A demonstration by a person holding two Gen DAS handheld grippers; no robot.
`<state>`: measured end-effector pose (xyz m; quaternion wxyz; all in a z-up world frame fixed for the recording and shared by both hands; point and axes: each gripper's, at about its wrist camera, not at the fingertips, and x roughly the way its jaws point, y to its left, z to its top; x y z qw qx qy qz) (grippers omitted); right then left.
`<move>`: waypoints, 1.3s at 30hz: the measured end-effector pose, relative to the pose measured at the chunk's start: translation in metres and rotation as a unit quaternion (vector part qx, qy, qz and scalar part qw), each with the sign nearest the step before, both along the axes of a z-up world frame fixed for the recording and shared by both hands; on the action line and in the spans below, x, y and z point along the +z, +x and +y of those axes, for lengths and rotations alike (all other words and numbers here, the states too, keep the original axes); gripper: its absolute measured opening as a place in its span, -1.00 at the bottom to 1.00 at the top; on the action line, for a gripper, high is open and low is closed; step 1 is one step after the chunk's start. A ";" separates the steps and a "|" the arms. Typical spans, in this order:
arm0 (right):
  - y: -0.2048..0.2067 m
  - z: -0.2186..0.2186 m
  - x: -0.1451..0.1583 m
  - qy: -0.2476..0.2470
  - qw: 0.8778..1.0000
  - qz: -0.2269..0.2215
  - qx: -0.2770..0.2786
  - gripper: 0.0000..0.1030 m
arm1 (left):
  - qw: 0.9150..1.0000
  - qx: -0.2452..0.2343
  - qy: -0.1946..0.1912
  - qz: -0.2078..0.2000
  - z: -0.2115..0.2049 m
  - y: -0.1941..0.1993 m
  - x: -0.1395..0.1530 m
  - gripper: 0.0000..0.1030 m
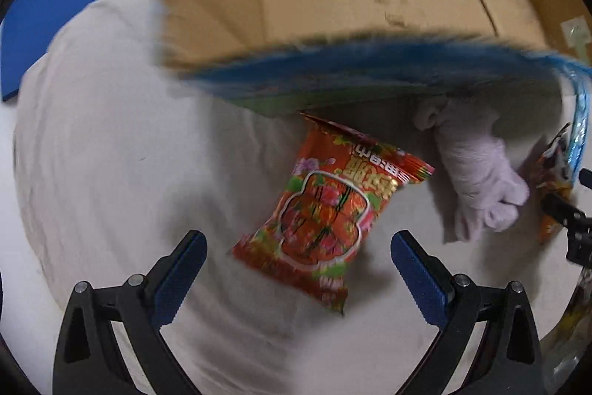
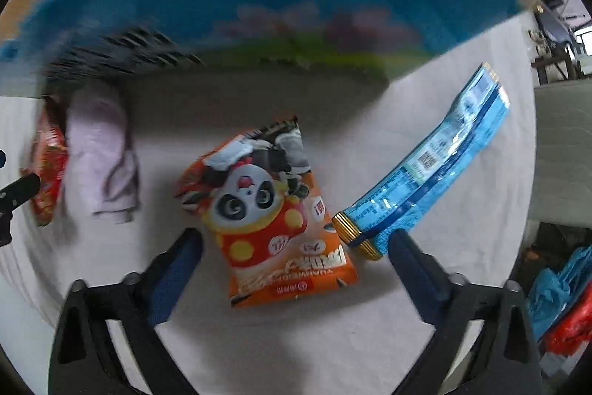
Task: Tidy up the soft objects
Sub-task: 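Close left gripper on red-orange bag while right gripper closes on panda bag, then lift both bags and lower them into the cardboard box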
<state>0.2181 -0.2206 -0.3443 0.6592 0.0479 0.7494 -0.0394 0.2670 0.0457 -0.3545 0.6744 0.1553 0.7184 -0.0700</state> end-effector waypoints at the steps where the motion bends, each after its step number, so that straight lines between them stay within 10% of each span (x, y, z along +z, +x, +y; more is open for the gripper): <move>1: -0.002 -0.001 -0.005 0.002 1.000 0.009 -0.011 0.40 | 1.000 -0.004 -0.004 0.005 -0.001 0.001 -0.006 0.97; 4: -0.008 0.000 -0.006 0.004 0.999 0.018 -0.032 0.29 | 1.000 0.000 -0.014 0.022 0.000 0.004 -0.018 0.27; 10: -0.030 0.002 -0.011 0.087 0.990 0.067 -0.088 0.36 | 0.992 0.099 -0.039 0.067 0.016 -0.013 -0.021 -0.01; 13: -0.037 0.002 -0.003 0.103 0.990 0.055 -0.081 0.76 | 0.987 0.136 -0.047 0.075 0.020 -0.032 -0.017 -0.01; 22: -0.036 0.002 -0.009 0.087 0.994 0.042 -0.047 0.76 | 0.982 0.160 -0.055 0.079 0.022 -0.030 -0.033 0.00; 28: -0.034 0.024 -0.019 0.074 0.996 0.047 -0.033 0.11 | 0.985 0.151 -0.061 0.063 0.020 -0.025 -0.032 -0.10; 39: -0.063 0.054 0.009 0.064 0.997 0.026 -0.043 -0.08 | 0.989 0.138 -0.061 0.011 -0.009 -0.072 0.008 -0.12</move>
